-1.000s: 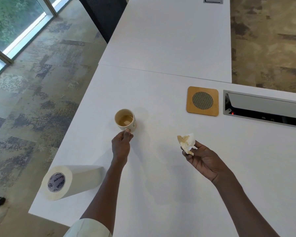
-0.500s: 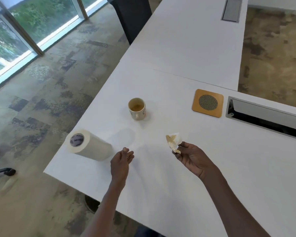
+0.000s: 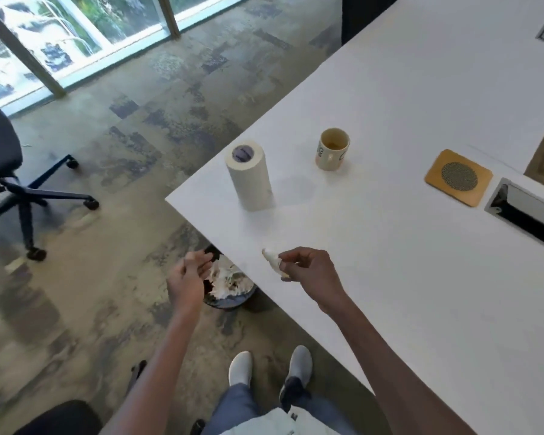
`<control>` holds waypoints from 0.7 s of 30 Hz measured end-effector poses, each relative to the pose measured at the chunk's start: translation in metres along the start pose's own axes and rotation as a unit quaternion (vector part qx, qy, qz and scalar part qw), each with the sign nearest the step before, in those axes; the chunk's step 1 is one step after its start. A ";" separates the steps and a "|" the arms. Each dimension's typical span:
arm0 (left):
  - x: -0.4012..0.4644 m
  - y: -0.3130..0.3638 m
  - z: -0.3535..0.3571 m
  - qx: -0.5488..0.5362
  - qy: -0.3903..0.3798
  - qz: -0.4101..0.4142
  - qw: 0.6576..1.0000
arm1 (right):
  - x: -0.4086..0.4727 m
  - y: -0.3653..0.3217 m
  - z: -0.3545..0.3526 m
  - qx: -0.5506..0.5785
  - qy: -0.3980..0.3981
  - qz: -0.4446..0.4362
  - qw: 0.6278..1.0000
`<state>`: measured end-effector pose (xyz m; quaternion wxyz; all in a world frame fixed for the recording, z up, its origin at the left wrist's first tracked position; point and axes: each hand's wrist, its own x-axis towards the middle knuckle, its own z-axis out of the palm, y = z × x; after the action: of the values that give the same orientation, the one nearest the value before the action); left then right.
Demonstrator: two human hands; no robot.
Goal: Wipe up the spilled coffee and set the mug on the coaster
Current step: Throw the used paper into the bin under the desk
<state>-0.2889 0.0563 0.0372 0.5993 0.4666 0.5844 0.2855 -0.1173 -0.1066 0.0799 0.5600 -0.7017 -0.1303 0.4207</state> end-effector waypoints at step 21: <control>0.068 0.006 -0.179 0.018 0.032 0.025 0.999 | 0.013 0.041 0.199 -0.370 0.024 -0.093 0.924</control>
<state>-0.4504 0.1593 0.0346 0.5644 0.4822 0.5966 0.3048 -0.2681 0.0225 0.0333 0.3005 -0.8535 -0.3278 0.2717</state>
